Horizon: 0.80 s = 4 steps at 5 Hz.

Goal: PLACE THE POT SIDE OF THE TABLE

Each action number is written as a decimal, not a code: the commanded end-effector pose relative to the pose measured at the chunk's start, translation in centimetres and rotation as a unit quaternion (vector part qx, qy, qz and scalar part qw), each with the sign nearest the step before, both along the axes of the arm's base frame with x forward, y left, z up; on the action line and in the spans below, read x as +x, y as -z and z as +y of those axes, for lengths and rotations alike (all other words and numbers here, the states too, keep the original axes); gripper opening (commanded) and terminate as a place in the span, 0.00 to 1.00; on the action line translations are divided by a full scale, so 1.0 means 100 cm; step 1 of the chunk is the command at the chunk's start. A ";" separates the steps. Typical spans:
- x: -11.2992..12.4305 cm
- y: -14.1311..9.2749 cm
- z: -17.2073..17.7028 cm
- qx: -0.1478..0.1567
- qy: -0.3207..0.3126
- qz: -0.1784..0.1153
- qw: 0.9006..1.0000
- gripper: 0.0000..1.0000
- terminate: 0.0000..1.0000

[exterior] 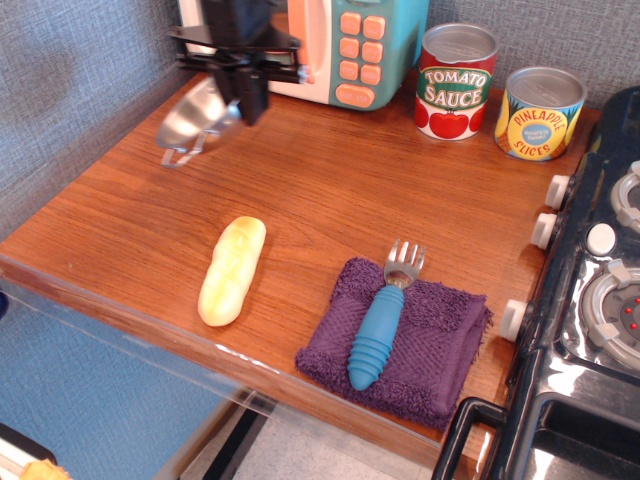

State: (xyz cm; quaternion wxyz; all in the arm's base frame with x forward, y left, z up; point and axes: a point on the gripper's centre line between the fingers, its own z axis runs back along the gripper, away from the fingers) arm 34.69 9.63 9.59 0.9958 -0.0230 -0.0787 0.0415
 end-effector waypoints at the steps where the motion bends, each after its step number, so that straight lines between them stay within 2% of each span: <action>1: -0.067 -0.008 0.029 0.024 0.012 -0.001 1.000 0.00 0.00; 2: -0.083 0.007 0.040 0.033 0.009 0.019 0.999 0.00 0.00; 4: -0.078 0.038 0.057 0.052 0.001 0.061 0.997 0.00 0.00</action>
